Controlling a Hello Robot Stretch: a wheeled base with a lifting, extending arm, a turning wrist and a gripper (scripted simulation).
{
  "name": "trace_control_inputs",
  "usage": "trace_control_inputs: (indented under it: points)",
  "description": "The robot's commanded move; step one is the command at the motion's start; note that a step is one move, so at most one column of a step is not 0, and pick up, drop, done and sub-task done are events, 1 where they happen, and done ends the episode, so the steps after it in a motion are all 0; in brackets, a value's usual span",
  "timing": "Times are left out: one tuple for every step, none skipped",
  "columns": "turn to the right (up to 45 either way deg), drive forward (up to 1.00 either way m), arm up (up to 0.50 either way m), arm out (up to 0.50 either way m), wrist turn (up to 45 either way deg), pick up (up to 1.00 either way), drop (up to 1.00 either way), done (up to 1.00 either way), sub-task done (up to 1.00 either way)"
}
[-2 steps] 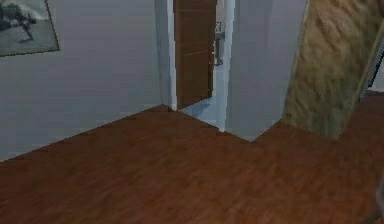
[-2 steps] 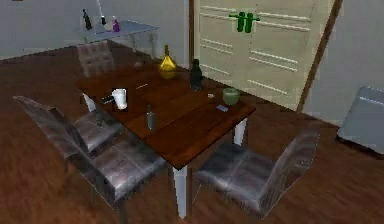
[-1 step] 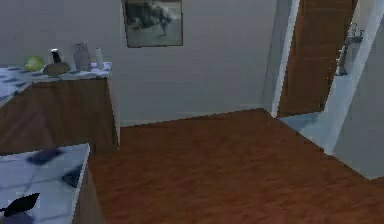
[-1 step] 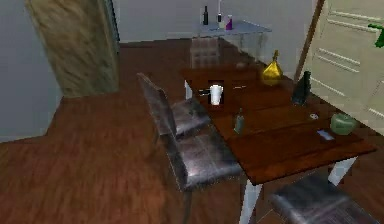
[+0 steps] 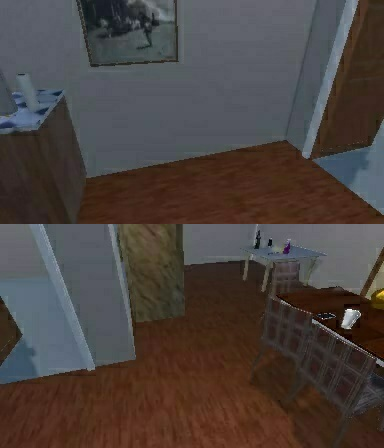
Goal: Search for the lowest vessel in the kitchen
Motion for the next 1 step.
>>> trace_control_inputs:
  points:
    - [-12.0,0.0,0.0,0.0,0.0,0.0,0.0,0.0,0.0]
